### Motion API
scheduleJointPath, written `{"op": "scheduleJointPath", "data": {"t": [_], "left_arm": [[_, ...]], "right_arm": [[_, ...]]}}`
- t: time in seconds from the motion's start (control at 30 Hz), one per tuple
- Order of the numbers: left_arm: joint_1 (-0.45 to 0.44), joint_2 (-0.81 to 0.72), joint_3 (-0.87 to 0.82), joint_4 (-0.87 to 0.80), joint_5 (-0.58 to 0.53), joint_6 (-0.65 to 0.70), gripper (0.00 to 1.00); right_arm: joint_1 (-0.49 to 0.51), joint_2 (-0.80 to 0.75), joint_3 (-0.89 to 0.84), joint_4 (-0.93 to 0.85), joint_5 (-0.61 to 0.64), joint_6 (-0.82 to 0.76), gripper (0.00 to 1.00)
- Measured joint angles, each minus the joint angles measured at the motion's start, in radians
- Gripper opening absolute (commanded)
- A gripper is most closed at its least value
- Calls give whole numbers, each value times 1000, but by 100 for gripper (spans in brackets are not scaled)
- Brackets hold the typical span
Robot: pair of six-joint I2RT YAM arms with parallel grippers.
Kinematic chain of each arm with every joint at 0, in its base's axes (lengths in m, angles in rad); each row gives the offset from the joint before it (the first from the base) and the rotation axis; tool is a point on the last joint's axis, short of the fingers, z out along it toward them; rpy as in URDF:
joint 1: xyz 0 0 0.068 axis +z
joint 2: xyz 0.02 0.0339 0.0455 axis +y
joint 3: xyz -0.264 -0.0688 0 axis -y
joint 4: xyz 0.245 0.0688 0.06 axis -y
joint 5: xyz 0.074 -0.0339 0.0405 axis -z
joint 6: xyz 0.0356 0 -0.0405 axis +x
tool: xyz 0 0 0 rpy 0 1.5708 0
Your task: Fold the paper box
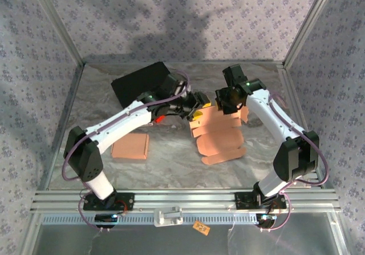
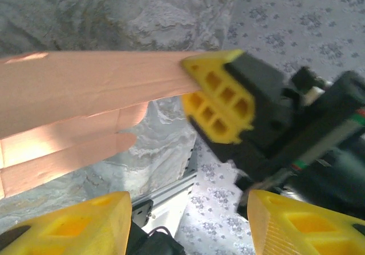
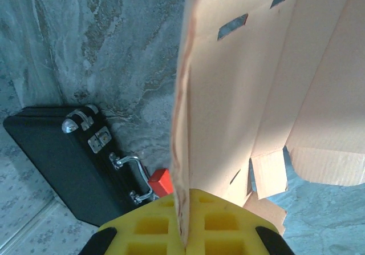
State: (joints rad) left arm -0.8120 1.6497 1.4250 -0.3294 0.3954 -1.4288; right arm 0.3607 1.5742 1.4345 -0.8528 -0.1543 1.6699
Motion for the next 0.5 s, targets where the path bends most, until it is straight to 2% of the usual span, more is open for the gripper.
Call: {"op": "scheduleJointPath", "data": {"t": [0.03, 0.2, 0.5], "left_arm": [[-11, -8, -32, 25, -31, -30, 61], [-42, -19, -104, 72, -155, -101, 62], [-19, -16, -132, 97, -225, -109, 63]], "right_arm": [[-5, 0, 0, 2, -3, 2, 0], [-20, 0, -16, 8, -29, 12, 0], [-65, -29, -50, 8, -61, 16, 0]]}}
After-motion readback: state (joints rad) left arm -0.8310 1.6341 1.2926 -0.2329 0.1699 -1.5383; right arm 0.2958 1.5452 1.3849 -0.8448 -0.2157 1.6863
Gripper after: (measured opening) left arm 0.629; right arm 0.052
